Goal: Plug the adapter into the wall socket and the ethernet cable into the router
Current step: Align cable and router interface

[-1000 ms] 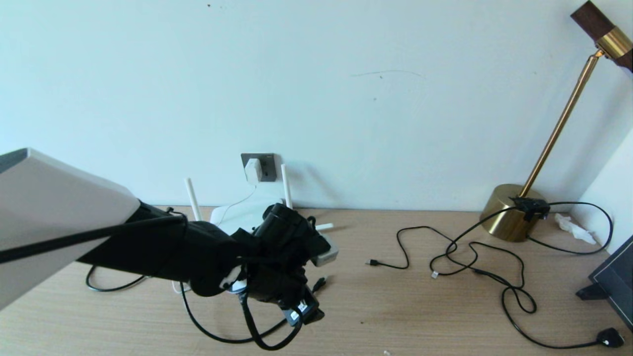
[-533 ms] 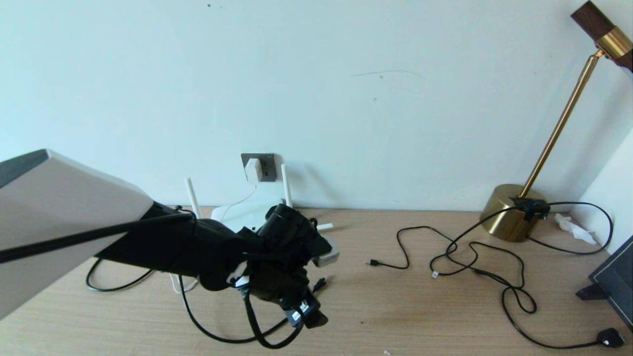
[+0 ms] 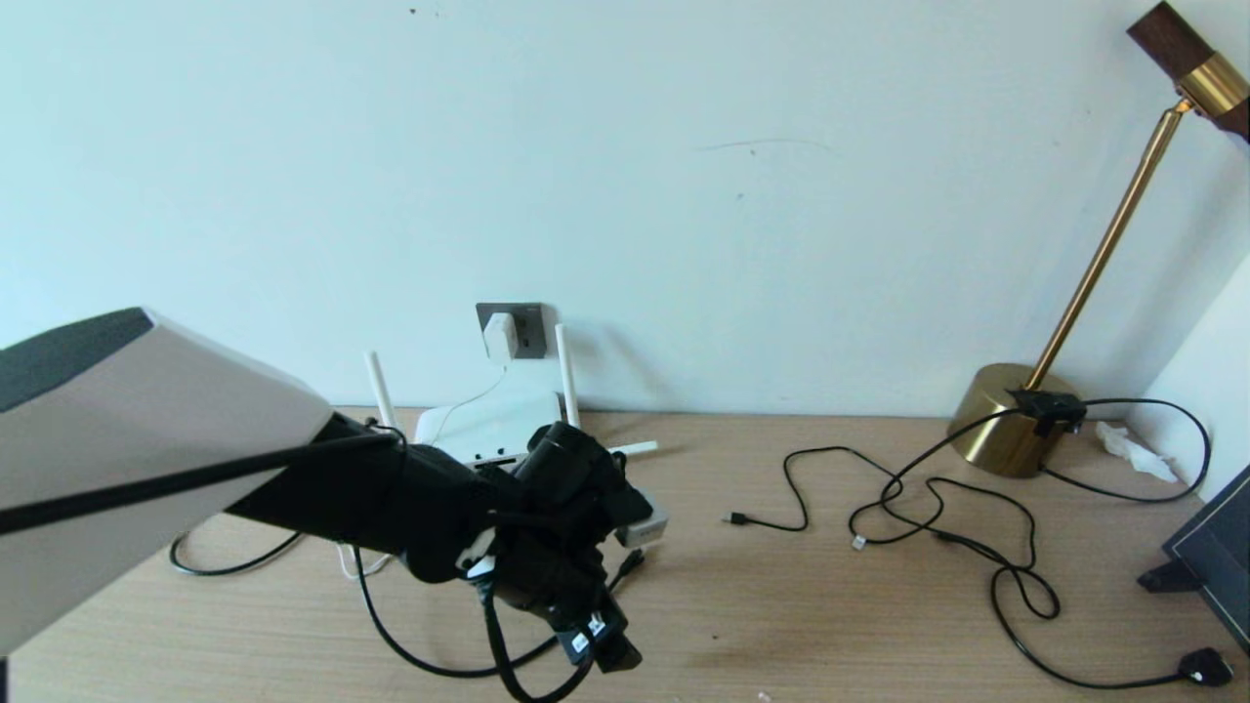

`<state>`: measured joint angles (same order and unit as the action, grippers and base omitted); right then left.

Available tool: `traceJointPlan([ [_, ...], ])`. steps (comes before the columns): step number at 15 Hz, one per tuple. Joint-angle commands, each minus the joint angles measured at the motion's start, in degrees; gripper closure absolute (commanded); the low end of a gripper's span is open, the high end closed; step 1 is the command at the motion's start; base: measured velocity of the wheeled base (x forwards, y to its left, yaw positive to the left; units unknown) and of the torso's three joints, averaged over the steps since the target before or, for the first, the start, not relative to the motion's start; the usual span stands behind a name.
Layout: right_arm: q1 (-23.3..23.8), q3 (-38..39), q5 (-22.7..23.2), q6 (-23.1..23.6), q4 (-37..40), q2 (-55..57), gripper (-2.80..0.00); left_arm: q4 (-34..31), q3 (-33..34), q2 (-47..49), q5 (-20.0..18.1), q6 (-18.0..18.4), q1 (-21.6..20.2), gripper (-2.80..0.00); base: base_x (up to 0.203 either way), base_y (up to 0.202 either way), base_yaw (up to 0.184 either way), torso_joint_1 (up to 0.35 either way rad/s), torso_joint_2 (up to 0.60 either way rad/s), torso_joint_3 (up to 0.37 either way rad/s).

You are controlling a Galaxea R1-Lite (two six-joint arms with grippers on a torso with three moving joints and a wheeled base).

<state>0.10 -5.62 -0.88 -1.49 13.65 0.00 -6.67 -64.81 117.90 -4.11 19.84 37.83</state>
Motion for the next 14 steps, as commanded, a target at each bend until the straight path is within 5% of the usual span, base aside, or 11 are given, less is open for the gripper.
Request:
traceJointPlan([
  [1, 0.0, 0.0, 0.0, 0.0, 0.1, 0.0, -2.80, 0.1, -1.2, 2.5, -0.1, 0.1, -0.9, -2.80, 0.000, 0.000, 0.000, 0.000, 0.00, 0.000],
  [14, 0.0, 0.0, 0.0, 0.0, 0.1, 0.0, -2.80, 0.0, -5.8, 6.7, 1.9, 0.3, -2.4, -2.80, 0.000, 0.000, 0.000, 0.000, 0.00, 0.000],
])
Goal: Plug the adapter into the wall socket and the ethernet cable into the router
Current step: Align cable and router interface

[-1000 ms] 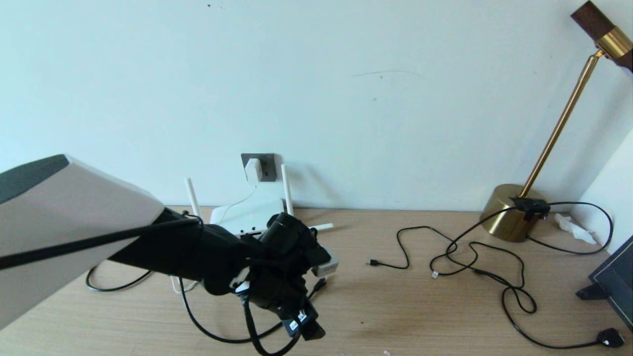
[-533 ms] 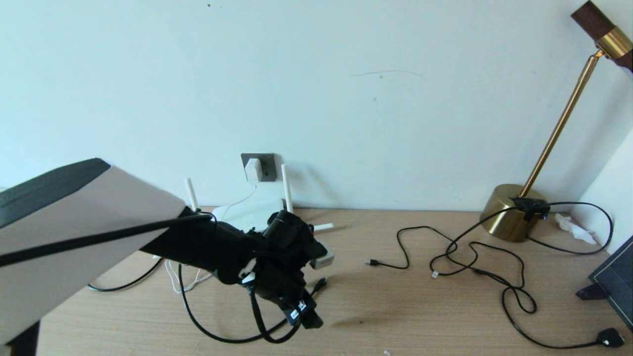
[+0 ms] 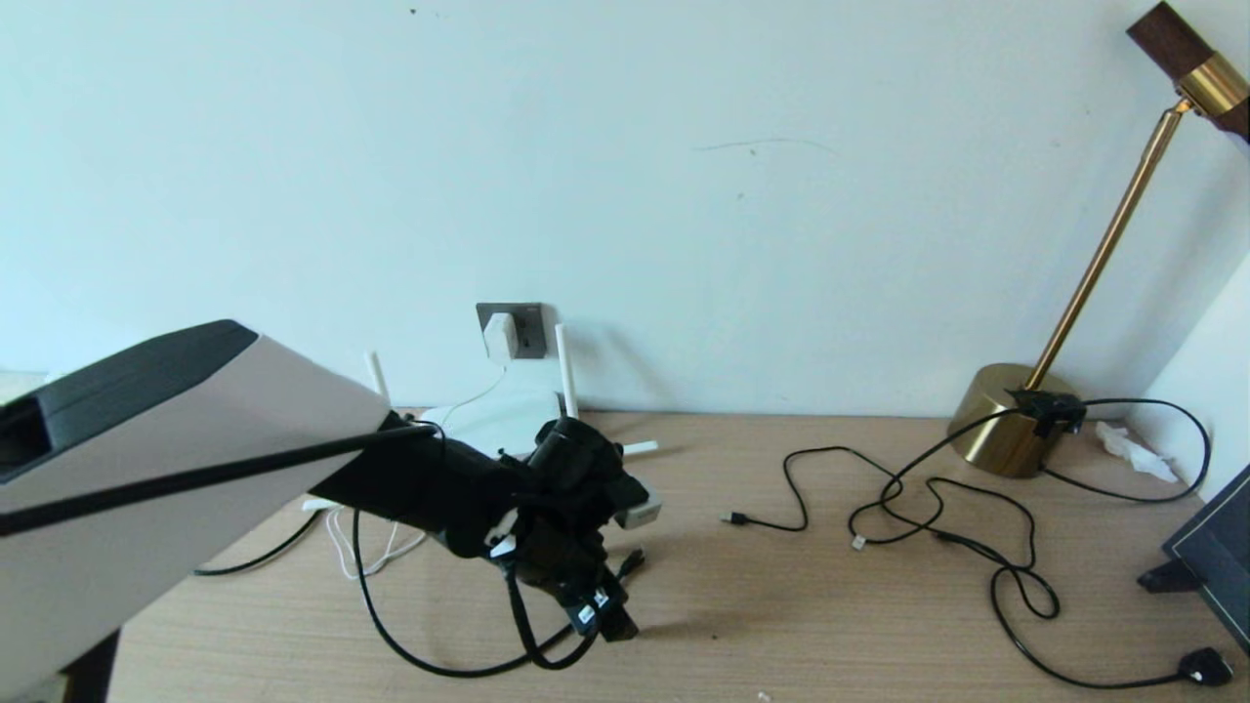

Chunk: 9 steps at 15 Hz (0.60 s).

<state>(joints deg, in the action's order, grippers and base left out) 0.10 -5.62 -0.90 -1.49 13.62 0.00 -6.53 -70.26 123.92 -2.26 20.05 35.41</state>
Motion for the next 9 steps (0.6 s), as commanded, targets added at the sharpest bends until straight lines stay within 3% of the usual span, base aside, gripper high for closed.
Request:
traceJointPlan([
  [1, 0.0, 0.0, -0.1, 0.0, 0.1, 0.0, -2.80, -0.1, -0.6, 0.9, 0.1, 0.1, 0.0, -2.80, 0.000, 0.000, 0.000, 0.000, 0.00, 0.000],
  [9, 0.0, 0.0, 0.0, 0.0, 0.2, 0.0, -2.80, -0.5, -1.3, 1.1, 0.1, 0.2, 0.3, -2.80, 0.000, 0.000, 0.000, 0.000, 0.00, 0.000],
])
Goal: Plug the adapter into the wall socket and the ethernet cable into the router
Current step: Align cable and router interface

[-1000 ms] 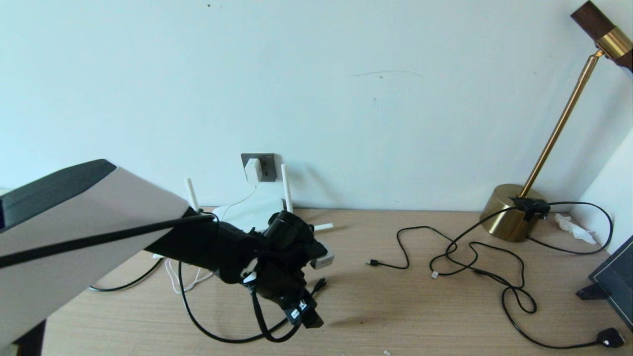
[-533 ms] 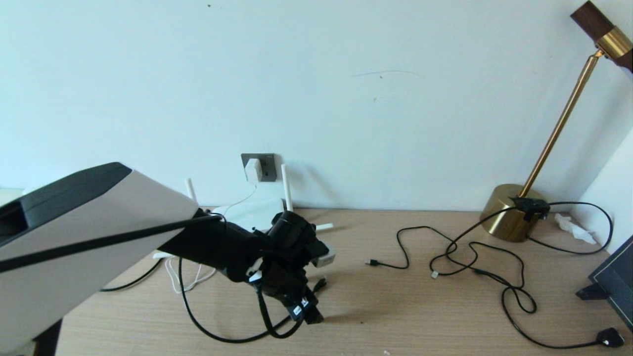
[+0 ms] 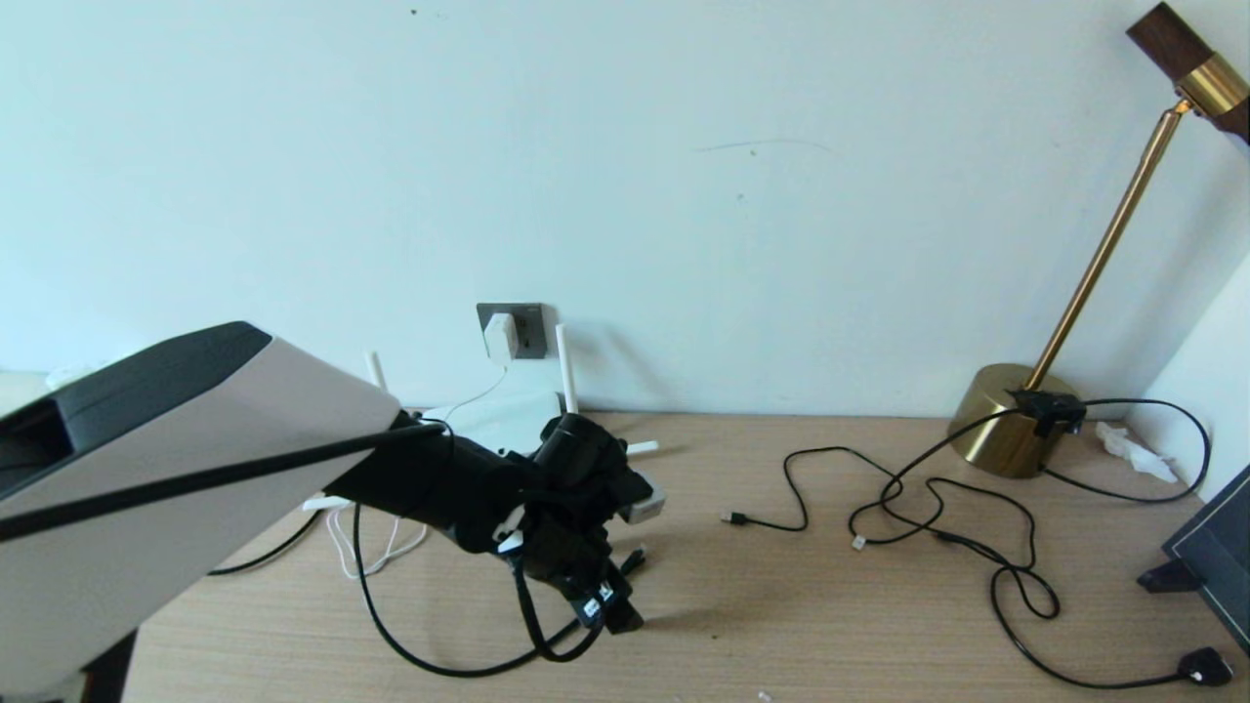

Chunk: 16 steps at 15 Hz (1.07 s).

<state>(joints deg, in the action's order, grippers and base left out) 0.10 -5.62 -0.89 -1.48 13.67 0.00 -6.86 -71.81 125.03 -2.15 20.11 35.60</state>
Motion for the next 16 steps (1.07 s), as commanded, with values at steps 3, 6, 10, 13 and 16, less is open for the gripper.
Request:
traceJointPlan([
  [3, 0.0, 0.0, 0.0, 0.0, 0.0, 0.0, -2.80, -0.3, 0.7, -0.5, -0.1, 0.1, 0.1, -2.80, 0.000, 0.000, 0.000, 0.000, 0.00, 0.000],
  [6, 0.0, 0.0, 0.0, 0.0, 0.0, 0.0, -2.80, -0.2, 1.2, -0.5, -0.1, 0.1, 0.2, 0.00, 0.000, 0.000, 0.000, 0.000, 0.00, 0.000],
  [10, 0.0, 0.0, 0.0, 0.0, 0.0, 0.0, -2.80, -0.2, 1.9, -0.6, -0.1, 0.1, 0.3, 0.00, 0.000, 0.000, 0.000, 0.000, 0.00, 0.000],
  [13, 0.0, 0.0, 0.0, 0.0, 0.0, 0.0, -2.80, -0.1, 2.2, -0.7, -0.2, 0.1, 0.6, 0.00, 0.000, 0.000, 0.000, 0.000, 0.00, 0.000],
  [16, 0.0, 0.0, 0.0, 0.0, 0.0, 0.0, -2.80, 0.2, 2.6, -0.7, -0.3, 0.1, 0.7, 0.00, 0.000, 0.000, 0.000, 0.000, 0.00, 0.000],
])
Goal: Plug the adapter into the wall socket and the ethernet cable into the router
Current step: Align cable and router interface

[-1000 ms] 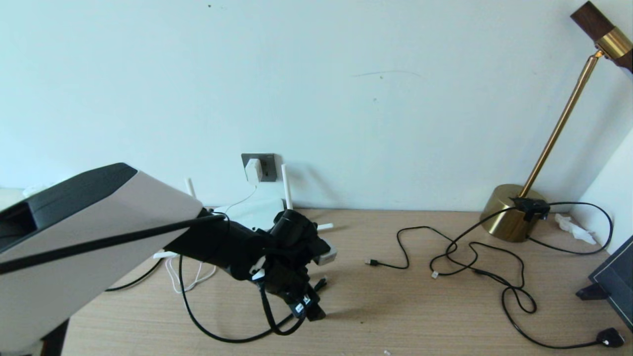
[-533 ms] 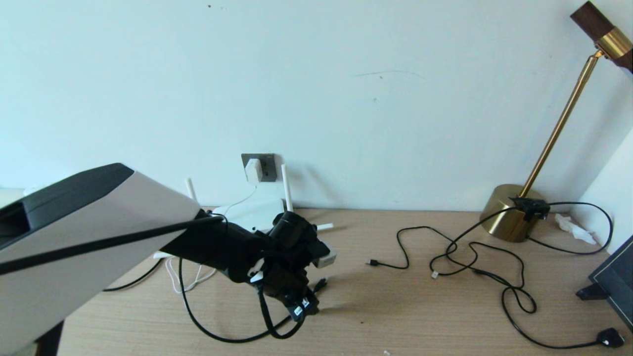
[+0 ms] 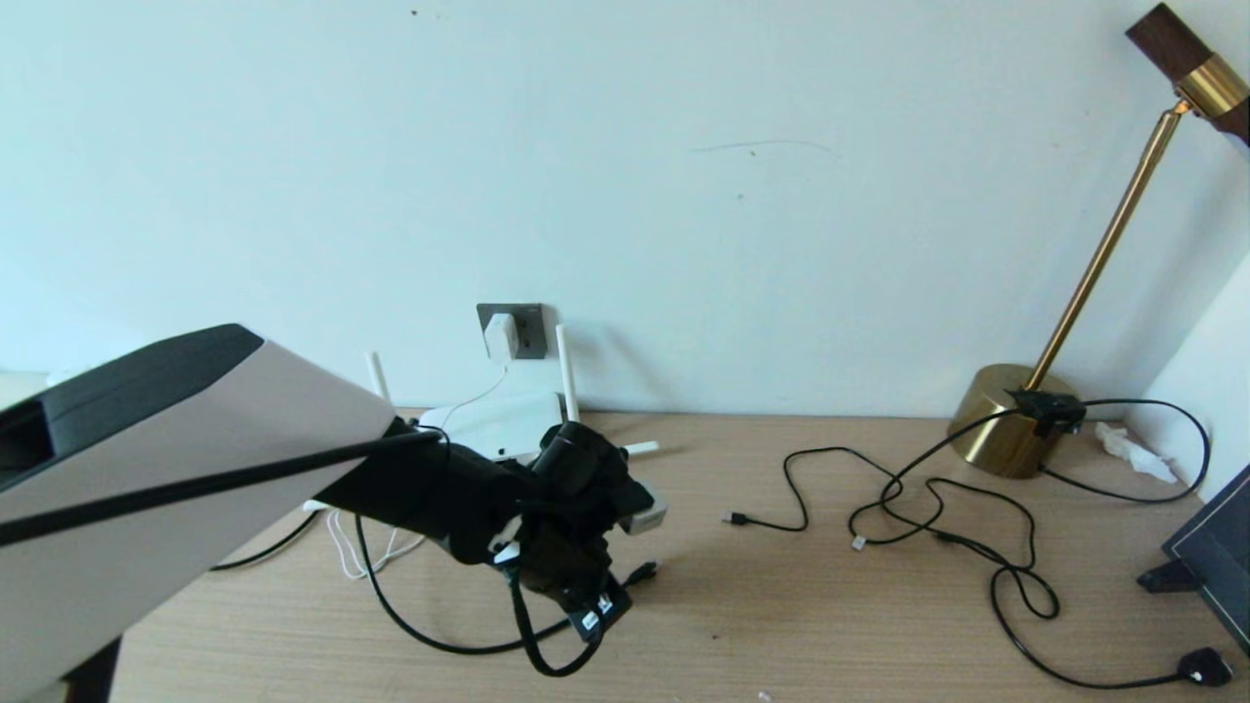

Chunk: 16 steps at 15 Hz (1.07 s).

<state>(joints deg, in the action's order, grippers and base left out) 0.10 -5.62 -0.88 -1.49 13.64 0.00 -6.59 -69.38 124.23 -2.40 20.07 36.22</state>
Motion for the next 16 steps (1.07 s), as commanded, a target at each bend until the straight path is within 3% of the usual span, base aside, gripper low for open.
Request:
traceJointPlan([
  [1, 0.0, 0.0, 0.0, 0.0, 0.1, 0.0, -2.80, -0.1, 0.2, -0.2, -0.1, 0.2, 0.1, 0.00, 0.000, 0.000, 0.000, 0.000, 0.00, 0.000],
  [6, 0.0, 0.0, 0.0, 0.0, 0.1, 0.0, -2.80, -1.6, -2.8, -14.0, -6.8, 1.0, 0.1, 0.00, 0.000, 0.000, 0.000, 0.000, 0.00, 0.000],
  [9, 0.0, 0.0, 0.0, 0.0, 0.1, 0.0, -2.80, -10.0, -12.4, -23.0, -8.6, 7.0, 0.5, 0.00, 0.000, 0.000, 0.000, 0.000, 0.00, 0.000],
  [11, 0.0, 0.0, 0.0, 0.0, 0.1, 0.0, -2.80, -13.9, -17.2, -26.1, -6.9, 10.0, 1.5, 0.00, 0.000, 0.000, 0.000, 0.000, 0.00, 0.000],
  [13, 0.0, 0.0, 0.0, 0.0, 0.1, 0.0, -2.80, -14.5, -20.7, -26.4, -3.1, 10.6, 1.9, 0.00, 0.000, 0.000, 0.000, 0.000, 0.00, 0.000],
  [16, 0.0, 0.1, -0.1, 0.0, 0.1, 0.0, -2.80, -14.5, -20.2, -27.3, 1.0, 12.3, 2.0, 0.00, 0.000, 0.000, 0.000, 0.000, 0.00, 0.000],
])
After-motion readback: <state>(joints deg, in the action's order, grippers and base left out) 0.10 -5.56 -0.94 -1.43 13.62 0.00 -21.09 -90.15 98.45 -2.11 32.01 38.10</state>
